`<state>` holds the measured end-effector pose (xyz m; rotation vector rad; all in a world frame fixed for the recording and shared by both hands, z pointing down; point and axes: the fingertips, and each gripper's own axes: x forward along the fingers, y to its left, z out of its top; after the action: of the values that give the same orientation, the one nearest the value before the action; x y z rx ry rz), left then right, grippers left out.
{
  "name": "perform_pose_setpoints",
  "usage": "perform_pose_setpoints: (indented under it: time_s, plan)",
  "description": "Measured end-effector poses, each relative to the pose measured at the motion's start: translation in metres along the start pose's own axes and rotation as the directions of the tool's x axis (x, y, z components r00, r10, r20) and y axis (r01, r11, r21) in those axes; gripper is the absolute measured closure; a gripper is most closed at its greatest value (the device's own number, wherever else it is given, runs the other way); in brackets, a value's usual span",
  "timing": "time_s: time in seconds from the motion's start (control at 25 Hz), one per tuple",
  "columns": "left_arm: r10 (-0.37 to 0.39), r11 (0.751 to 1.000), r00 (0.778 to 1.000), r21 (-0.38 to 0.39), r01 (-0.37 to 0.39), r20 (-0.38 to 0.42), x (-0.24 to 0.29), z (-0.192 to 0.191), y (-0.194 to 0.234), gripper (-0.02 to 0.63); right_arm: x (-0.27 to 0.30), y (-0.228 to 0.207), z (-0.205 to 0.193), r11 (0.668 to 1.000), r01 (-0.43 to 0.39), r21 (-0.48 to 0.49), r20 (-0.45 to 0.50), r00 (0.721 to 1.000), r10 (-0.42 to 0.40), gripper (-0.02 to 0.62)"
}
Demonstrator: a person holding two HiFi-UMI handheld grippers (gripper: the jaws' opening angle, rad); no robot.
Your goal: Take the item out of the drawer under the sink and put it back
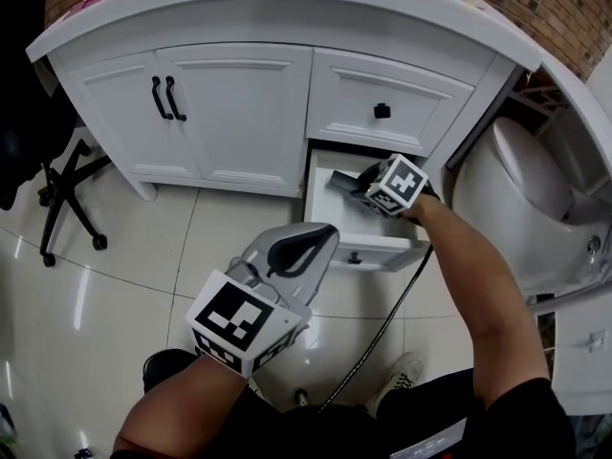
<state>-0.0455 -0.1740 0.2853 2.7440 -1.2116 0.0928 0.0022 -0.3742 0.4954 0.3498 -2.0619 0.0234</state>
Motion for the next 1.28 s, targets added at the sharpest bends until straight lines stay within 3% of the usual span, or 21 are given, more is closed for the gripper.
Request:
perform_pose_setpoints:
  time_s: [0.2, 0.4, 0.64, 1.04, 1.28]
  plan:
    - [0.001, 1.0, 1.0, 0.015, -0.002, 0.006, -0.005, 0.002, -0.003, 0.6, -0.05, -0.006, 0.028, 0.997, 0.081, 0.016, 0.118, 0.99, -0.082, 0.426]
    - [0.011, 1.0, 1.0, 0.028, -0.011, 0.022, -0.012, 0.008, -0.003, 0.6, -0.106, 0.005, 0.047, 0.989, 0.12, 0.09, 0.254, 0.957, -0.139, 0.426]
    - [0.01, 0.999, 1.0, 0.043, -0.011, 0.019, -0.017, 0.006, -0.007, 0.6, -0.168, 0.045, 0.052, 0.978, 0.099, 0.183, 0.408, 0.898, -0.167, 0.426]
    - [0.024, 0.998, 0.999, 0.055, -0.026, 0.04, -0.017, 0.011, -0.006, 0.6, -0.263, 0.122, 0.033, 0.943, 0.047, 0.328, 0.593, 0.767, -0.244, 0.426]
    - [0.03, 0.998, 0.999, 0.063, -0.032, 0.033, -0.015, 0.007, -0.009, 0.601, -0.283, 0.146, 0.024, 0.924, -0.002, 0.383, 0.627, 0.735, -0.259, 0.426]
